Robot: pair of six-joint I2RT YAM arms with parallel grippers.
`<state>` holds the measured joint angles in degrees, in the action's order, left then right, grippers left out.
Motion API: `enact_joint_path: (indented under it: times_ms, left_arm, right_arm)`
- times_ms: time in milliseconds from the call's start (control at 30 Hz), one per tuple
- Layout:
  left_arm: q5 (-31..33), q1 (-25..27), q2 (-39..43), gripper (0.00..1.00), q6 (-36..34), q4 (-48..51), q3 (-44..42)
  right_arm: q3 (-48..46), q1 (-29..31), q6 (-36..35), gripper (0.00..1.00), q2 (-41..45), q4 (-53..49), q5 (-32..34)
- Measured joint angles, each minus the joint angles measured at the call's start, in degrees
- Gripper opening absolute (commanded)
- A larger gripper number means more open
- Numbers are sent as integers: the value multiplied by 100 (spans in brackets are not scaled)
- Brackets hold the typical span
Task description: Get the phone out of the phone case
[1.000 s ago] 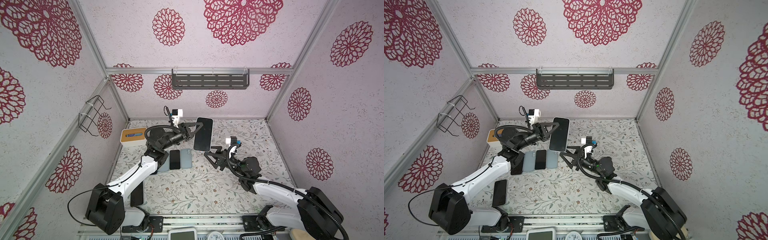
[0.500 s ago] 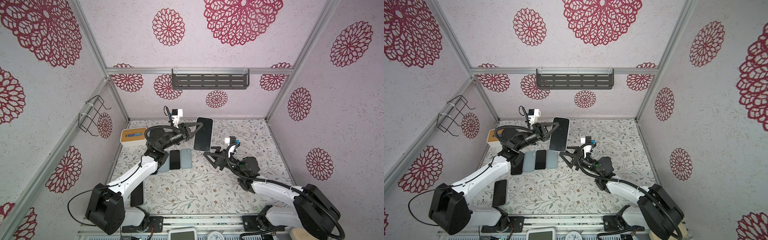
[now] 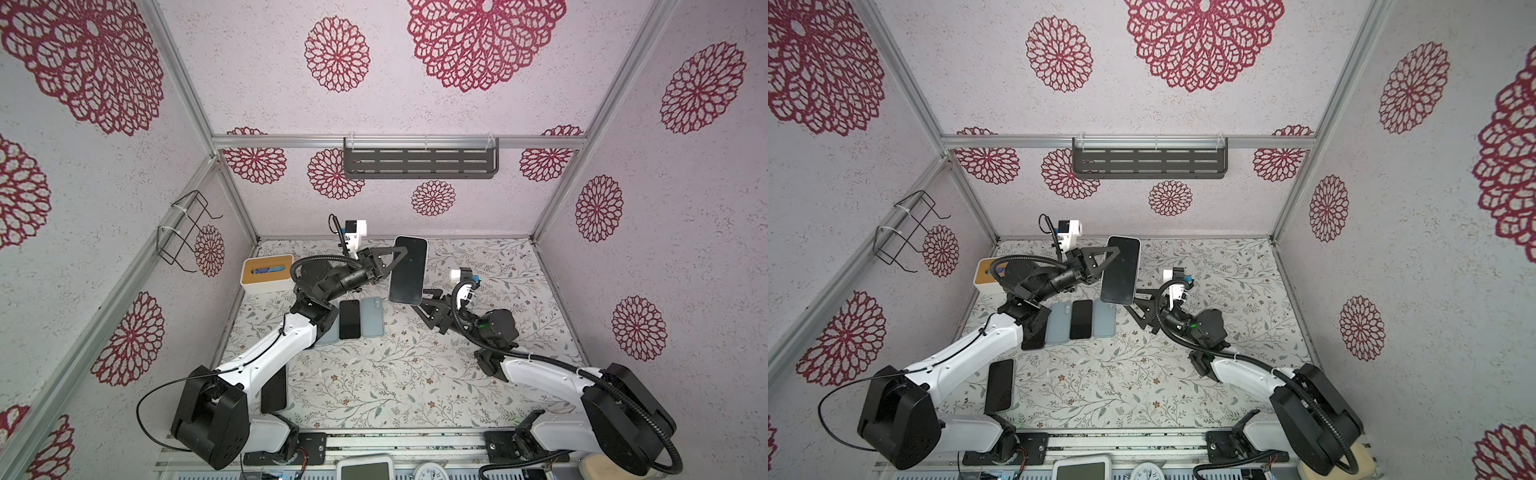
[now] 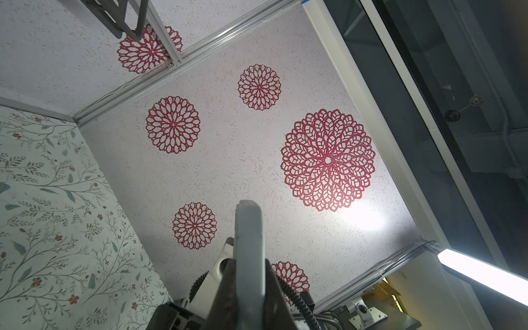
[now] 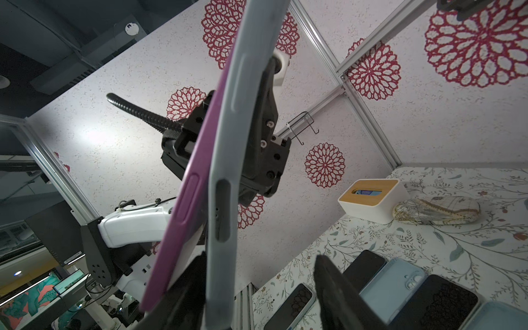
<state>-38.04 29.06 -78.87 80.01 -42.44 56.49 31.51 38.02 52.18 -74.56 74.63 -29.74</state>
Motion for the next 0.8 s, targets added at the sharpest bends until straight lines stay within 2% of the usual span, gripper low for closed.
enact_joint_path:
  times_ms: [233, 300, 333, 367, 400, 467, 533, 600, 800]
  left_arm:
    - [111, 48, -17, 0, -111, 107, -157]
    - [186, 42, -17, 0, -186, 214, -190]
    - [225, 42, -17, 6, -229, 310, -190]
    - [275, 42, -17, 24, -302, 457, -190]
    - [299, 48, -22, 37, -396, 608, -190]
    - [407, 81, -33, 59, -605, 953, -190]
    - [546, 127, -70, 73, -815, 1268, -195]
    - [706, 162, -142, 82, -997, 1528, -212]
    - [1082, 264, -457, 90, -1521, 2063, -267]
  right_arm:
    - [42, -46, 317, 4, 2, 48, -28]
    - [39, -63, 380, 0, 26, -83, -50]
    - [33, -68, 417, 0, 48, -175, -44]
    - [9, -72, 446, 0, 103, -319, -26]
    - [-39, -76, 450, 0, 199, -535, 11]
    - [-153, -76, 444, 0, 455, -1069, 140]
    - [-214, -83, 446, 0, 750, -1733, 315]
    - [-229, -96, 448, 0, 999, -2369, 487]
    - [-337, -151, 442, 0, 1475, -3893, 927]
